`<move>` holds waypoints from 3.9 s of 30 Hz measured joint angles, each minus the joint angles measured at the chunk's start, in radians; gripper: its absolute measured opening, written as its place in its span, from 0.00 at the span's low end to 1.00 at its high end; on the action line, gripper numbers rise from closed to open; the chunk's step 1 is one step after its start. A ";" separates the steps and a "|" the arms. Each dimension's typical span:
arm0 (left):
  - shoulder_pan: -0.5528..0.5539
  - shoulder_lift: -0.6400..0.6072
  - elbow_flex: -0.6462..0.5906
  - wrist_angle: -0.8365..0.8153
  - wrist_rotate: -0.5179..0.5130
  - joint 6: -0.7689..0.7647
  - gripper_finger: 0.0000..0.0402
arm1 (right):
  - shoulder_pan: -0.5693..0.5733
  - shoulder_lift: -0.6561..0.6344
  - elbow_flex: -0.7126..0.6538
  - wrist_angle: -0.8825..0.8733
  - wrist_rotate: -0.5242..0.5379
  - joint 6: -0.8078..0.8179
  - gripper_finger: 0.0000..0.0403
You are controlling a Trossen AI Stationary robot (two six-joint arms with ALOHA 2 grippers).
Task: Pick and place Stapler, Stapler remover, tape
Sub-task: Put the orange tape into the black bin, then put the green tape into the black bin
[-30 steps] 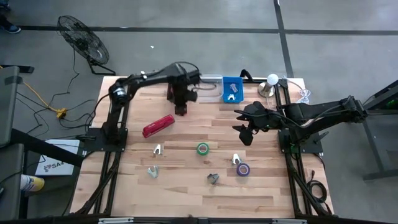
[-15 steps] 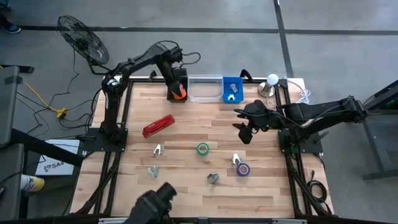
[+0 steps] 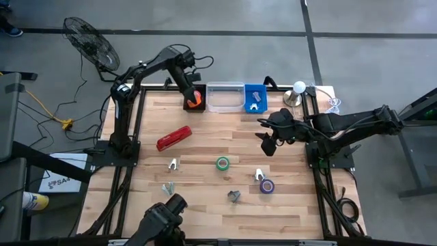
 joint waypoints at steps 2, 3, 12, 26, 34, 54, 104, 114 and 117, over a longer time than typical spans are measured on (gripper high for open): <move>0.000 0.000 -0.016 0.007 0.000 0.000 0.08 | 0.000 0.000 0.000 0.000 0.003 0.003 0.55; 0.000 0.000 -0.026 0.007 -0.004 -0.002 0.08 | 0.000 0.000 0.000 0.001 0.003 0.002 0.55; 0.000 0.000 -0.061 0.142 -0.022 -0.098 0.08 | 0.000 0.000 0.000 0.007 0.009 0.010 0.55; 0.000 0.087 -0.060 0.119 -0.036 -0.115 0.08 | 0.001 0.000 0.000 0.007 -0.009 0.029 0.55; 0.000 0.093 -0.060 0.164 -0.158 -0.149 0.08 | 0.001 0.000 0.000 0.007 -0.007 0.044 0.55; -0.027 0.093 -0.060 0.188 -0.372 -0.165 0.11 | -0.001 0.000 0.000 0.007 0.022 0.077 0.55; -0.249 0.071 0.366 -0.179 -0.524 -0.272 0.48 | 0.000 0.000 0.000 -0.054 -0.052 0.053 0.55; -0.389 -0.039 0.369 -0.164 -0.530 -0.378 0.48 | 0.000 -0.037 0.000 -0.158 -0.106 0.053 0.55; -0.436 -0.060 0.369 -0.148 -0.559 -0.404 0.48 | 0.000 -0.074 0.000 -0.193 -0.105 0.053 0.55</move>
